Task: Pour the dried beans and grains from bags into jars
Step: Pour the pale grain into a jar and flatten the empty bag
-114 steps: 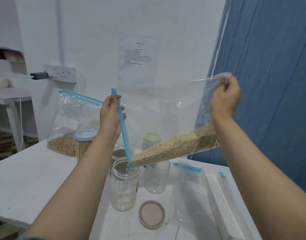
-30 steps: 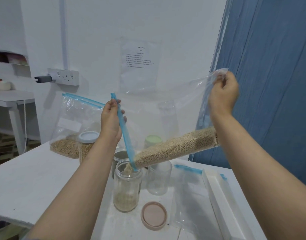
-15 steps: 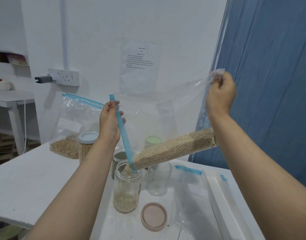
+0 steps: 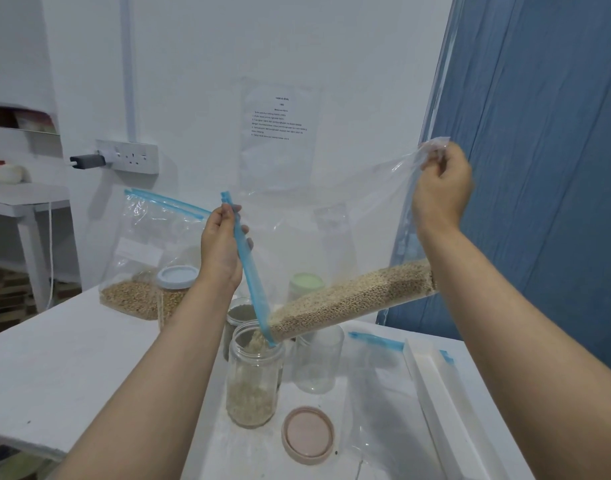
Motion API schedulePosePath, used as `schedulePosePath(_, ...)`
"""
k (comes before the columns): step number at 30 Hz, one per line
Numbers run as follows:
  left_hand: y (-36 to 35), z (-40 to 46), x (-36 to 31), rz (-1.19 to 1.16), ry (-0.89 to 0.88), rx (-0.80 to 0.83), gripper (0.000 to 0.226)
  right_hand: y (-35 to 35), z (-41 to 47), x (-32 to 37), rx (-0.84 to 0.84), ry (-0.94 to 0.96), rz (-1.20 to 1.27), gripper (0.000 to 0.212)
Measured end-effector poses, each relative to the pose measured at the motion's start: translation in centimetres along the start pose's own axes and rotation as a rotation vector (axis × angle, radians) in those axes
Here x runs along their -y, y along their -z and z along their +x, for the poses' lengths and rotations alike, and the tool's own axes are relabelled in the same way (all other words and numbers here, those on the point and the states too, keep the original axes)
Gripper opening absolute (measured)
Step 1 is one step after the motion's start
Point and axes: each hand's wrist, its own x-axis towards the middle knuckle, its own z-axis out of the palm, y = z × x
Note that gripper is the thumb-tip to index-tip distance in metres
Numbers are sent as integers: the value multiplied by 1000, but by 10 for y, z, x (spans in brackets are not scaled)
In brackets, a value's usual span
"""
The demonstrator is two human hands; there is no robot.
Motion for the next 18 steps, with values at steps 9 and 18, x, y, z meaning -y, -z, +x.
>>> schedulePosePath(9,3,5,3,-1,-5,-13,23,-3,0,-9,2,20,18,29)
schedulePosePath(18,7,6,3,-17,3,-25,22,-7,3,-7,11,48,43,29)
